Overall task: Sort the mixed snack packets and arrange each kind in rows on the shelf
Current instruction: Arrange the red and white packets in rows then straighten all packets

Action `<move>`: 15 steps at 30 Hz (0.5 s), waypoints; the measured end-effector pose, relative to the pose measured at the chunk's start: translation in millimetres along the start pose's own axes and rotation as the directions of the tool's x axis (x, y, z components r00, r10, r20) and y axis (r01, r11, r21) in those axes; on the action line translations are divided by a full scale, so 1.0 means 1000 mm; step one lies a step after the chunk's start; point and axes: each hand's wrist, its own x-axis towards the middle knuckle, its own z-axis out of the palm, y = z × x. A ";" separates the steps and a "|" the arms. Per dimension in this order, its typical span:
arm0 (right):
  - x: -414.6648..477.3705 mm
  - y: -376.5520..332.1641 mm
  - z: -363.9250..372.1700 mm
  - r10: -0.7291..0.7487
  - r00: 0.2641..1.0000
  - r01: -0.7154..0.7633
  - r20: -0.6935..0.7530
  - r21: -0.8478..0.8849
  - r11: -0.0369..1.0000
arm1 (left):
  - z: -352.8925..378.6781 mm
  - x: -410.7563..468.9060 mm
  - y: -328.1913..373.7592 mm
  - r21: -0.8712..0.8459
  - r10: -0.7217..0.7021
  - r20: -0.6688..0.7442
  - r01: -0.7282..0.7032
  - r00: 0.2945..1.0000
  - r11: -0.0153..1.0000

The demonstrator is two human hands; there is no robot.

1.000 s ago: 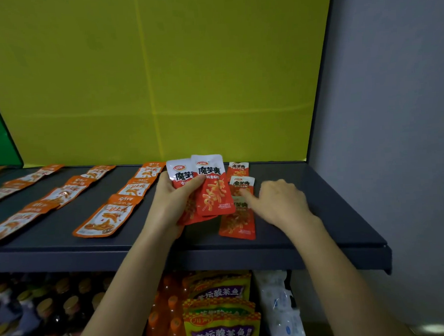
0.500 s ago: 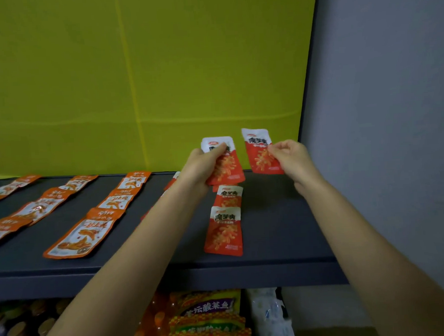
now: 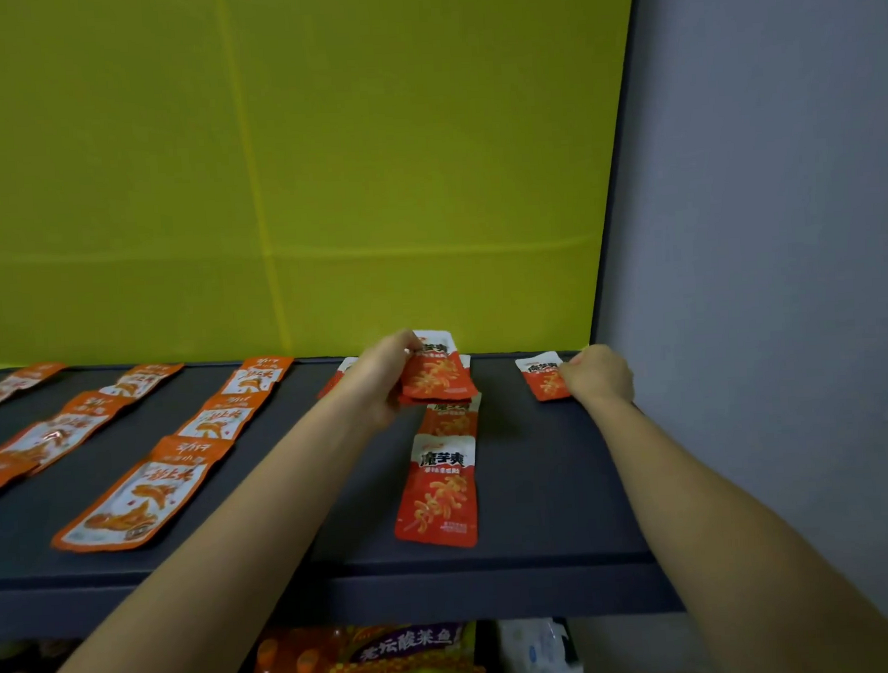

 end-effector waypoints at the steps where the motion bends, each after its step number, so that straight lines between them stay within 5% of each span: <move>1: 0.000 -0.001 0.001 0.001 1.000 -0.001 -0.014 -0.006 1.000 | 0.002 -0.001 -0.002 0.017 0.002 0.007 -0.002 1.000 1.000; 15: -0.015 -0.003 -0.016 -0.151 0.988 0.130 -0.034 -0.341 0.931 | 0.009 -0.013 -0.008 0.111 0.059 0.100 -0.070 0.993 0.991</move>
